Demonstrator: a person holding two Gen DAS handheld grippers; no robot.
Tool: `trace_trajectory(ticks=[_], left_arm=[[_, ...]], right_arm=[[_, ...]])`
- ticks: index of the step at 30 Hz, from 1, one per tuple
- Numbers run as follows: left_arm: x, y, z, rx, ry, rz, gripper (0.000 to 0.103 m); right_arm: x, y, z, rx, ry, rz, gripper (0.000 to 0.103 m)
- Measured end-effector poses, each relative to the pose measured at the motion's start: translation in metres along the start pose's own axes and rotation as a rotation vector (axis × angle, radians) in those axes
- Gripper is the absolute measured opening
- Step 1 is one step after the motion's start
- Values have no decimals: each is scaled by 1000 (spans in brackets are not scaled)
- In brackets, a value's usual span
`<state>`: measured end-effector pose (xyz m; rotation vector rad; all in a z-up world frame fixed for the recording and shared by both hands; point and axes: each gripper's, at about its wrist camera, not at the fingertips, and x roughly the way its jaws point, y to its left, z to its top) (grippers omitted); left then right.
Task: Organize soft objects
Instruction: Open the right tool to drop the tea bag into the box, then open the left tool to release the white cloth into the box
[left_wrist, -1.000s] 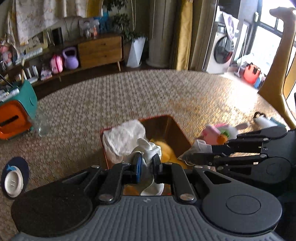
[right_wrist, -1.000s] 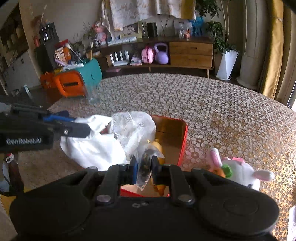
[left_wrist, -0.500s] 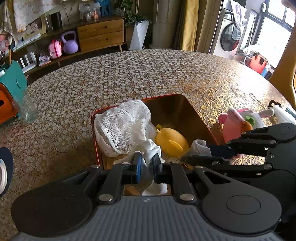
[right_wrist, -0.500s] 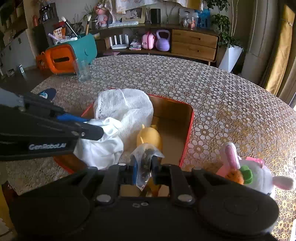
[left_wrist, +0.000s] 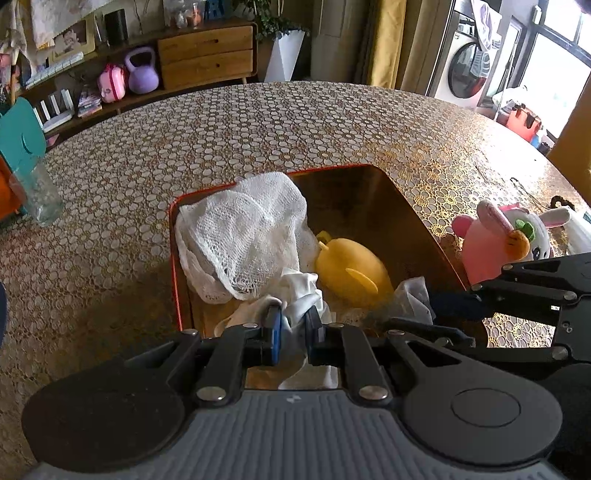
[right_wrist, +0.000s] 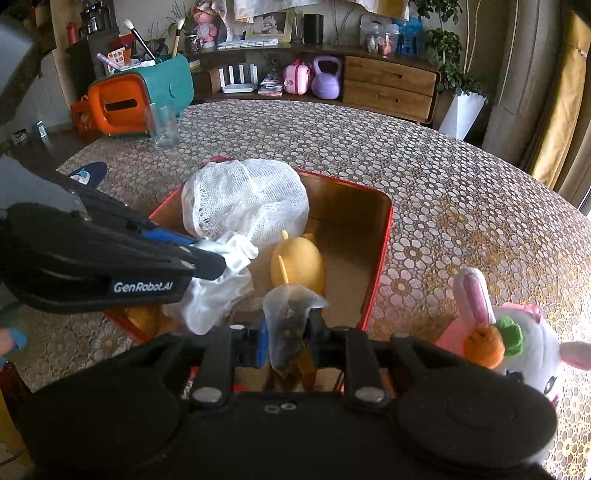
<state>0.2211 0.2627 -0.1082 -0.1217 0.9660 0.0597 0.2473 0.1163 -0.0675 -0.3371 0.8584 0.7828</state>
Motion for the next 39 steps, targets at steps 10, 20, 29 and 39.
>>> trace_trajectory(ticks=[10, 20, 29, 39], left_arm=[[-2, 0, -8, -11, -6, -5, 13], [-12, -8, -15, -6, -12, 8, 13], [-28, -14, -23, 7, -40, 13, 59], [-79, -35, -31, 46, -159, 60, 69]], right_arm=[[-4, 1, -4, 6, -1, 11, 33], [-20, 0, -9, 17, -20, 25, 44], [-46, -1, -16, 38, -52, 32, 51], [-95, -12, -28, 99, -136, 49, 61]])
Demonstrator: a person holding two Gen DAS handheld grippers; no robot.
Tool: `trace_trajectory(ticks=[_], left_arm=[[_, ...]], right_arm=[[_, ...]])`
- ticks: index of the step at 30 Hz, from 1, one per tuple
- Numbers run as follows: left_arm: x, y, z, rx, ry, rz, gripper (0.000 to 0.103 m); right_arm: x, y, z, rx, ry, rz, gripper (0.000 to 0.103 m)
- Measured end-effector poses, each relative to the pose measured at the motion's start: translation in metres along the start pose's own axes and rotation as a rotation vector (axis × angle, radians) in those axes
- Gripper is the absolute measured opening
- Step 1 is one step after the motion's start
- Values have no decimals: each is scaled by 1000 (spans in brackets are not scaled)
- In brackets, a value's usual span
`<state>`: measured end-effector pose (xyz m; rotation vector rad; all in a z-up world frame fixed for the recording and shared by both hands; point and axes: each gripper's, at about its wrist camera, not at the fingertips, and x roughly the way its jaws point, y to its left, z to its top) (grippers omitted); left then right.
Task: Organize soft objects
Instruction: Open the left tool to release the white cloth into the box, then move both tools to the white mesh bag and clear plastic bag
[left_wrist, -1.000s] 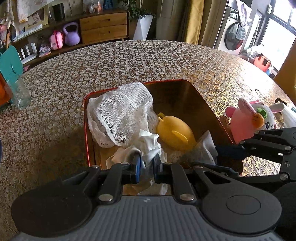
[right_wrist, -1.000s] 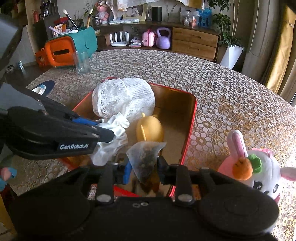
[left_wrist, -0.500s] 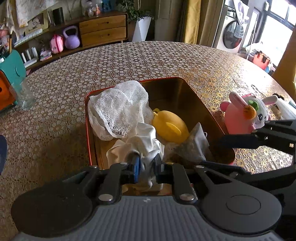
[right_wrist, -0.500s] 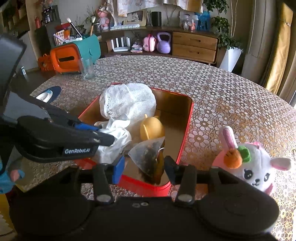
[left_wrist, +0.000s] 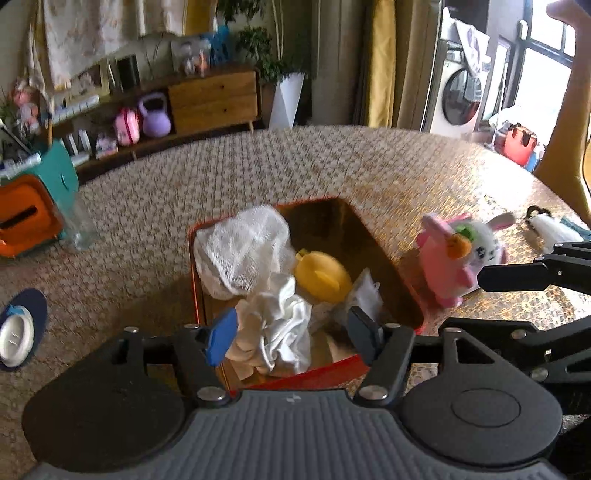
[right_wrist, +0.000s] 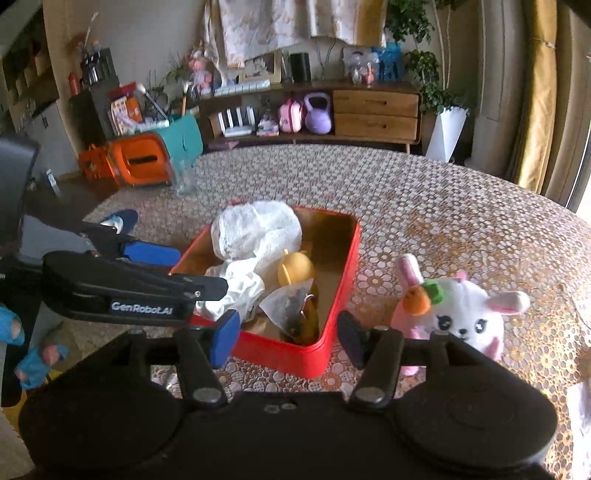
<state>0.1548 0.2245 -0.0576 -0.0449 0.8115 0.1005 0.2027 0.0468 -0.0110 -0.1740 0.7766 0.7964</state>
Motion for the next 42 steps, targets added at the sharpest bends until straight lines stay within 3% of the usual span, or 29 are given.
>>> trace_trajectory(ticks=[5, 8, 10, 18, 23, 28, 42], left_arm=[[-27, -18, 5, 17, -48, -14, 71], [-41, -30, 7, 23, -72, -31, 73], [-51, -41, 8, 41, -96, -35, 80], [-75, -80, 11, 49, -153, -97, 86], [-82, -105, 11, 58, -181, -150, 87], [-85, -137, 13, 89, -227, -191, 101], [-66, -222, 23, 134, -211, -334, 101]], right_arm=[[-30, -7, -3, 27, -51, 4, 64], [-49, -11, -4, 41, -86, 16, 72], [-62, -13, -6, 49, -111, 15, 75], [-110, -35, -19, 100, -189, -11, 92], [-136, -57, -32, 132, -230, -47, 97], [-156, -83, -46, 168, -248, -102, 100], [-194, -169, -88, 233, -251, -252, 102]])
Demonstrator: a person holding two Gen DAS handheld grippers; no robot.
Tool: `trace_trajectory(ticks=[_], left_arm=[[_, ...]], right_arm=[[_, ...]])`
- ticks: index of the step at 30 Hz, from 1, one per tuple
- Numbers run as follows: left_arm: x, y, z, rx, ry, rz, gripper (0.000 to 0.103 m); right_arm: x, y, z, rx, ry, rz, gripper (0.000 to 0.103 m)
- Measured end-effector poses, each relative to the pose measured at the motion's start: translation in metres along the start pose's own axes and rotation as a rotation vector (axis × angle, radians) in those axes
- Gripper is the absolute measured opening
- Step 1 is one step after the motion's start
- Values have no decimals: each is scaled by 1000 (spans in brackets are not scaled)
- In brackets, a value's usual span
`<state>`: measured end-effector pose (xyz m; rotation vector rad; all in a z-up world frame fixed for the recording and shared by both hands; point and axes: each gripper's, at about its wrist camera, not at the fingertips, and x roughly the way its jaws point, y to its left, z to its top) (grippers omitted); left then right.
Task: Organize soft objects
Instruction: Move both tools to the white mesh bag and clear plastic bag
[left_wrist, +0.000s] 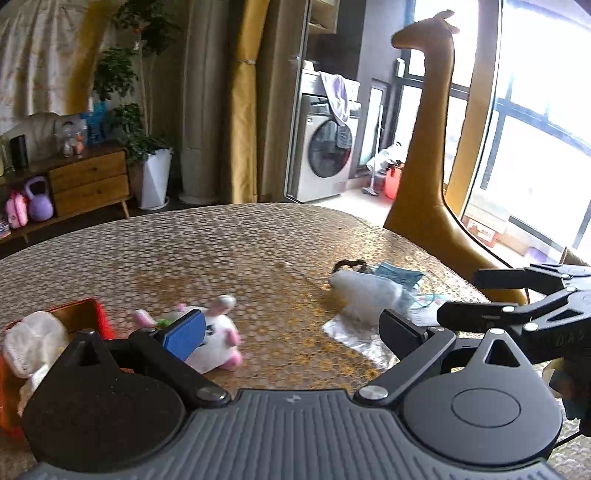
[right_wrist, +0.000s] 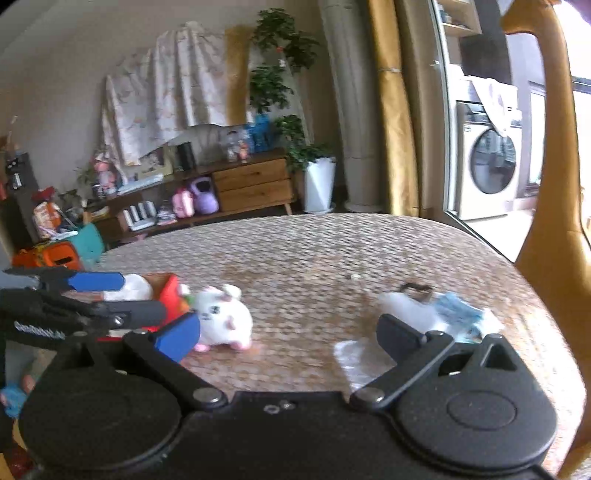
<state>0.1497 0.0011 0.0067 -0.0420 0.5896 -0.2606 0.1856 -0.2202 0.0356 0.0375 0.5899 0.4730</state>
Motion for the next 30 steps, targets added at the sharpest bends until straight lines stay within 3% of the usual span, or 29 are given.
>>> trace_trajectory(ticks=[9, 15, 30], left_arm=[[51, -39, 17, -13, 33, -37, 101], [90, -71, 32, 59, 36, 8, 101], [206, -109, 59, 51, 219, -9, 101]], right_arm=[[5, -45, -23, 8, 34, -50, 102], [15, -57, -39, -16, 55, -56, 102], [64, -81, -61, -6, 121, -44, 102]])
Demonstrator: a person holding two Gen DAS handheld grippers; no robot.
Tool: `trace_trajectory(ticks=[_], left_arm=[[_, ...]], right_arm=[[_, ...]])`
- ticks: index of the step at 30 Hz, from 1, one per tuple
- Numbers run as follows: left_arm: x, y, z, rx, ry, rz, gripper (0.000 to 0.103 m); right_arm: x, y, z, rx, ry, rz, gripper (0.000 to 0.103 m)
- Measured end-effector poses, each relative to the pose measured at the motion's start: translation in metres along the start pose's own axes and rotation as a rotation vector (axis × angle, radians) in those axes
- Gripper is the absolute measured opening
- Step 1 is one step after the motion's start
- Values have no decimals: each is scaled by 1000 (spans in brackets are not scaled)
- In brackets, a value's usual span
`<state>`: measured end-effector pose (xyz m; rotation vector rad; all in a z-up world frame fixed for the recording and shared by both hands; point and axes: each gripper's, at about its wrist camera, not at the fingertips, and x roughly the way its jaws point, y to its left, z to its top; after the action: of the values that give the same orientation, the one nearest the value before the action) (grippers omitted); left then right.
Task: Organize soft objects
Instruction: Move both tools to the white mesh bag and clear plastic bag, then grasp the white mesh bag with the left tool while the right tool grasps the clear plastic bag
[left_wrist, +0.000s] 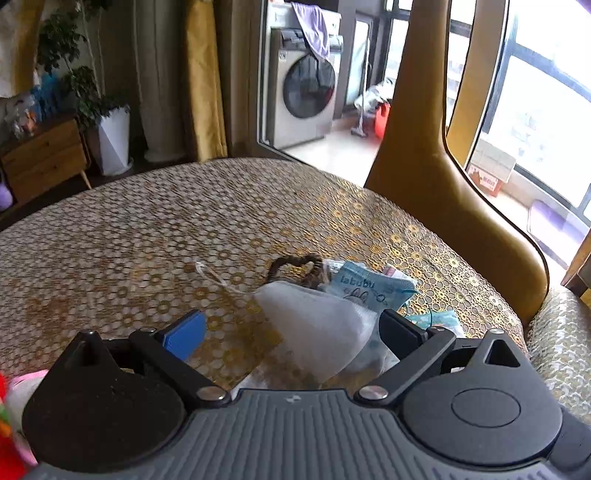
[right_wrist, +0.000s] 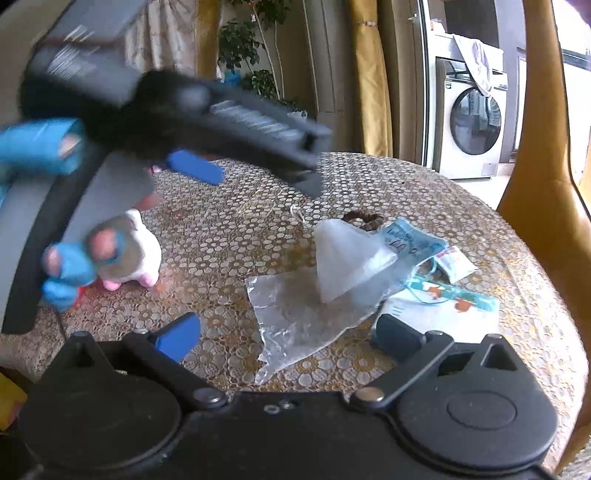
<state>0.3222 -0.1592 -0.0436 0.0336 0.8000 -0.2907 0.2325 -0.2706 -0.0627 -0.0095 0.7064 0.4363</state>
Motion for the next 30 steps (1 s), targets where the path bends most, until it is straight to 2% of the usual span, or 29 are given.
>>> trace_trajectory(ticks=[10, 15, 22, 27, 29, 30], left_arm=[[66, -12, 25, -45, 159, -72, 101], [96, -7, 29, -83, 249, -77, 101], [120, -3, 26, -108, 289, -62, 101], [133, -2, 24, -116, 306, -53, 100], [137, -4, 21, -111, 305, -45, 97], [138, -5, 20, -108, 307, -42, 92]], right_arm=[[44, 8, 1, -77, 41, 15, 100], [61, 6, 1, -107, 56, 15, 100], [82, 1, -2, -108, 84, -1, 97], [91, -4, -6, -95, 109, -11, 90], [92, -3, -9, -96, 113, -20, 87], [92, -3, -10, -100, 110, -27, 87]])
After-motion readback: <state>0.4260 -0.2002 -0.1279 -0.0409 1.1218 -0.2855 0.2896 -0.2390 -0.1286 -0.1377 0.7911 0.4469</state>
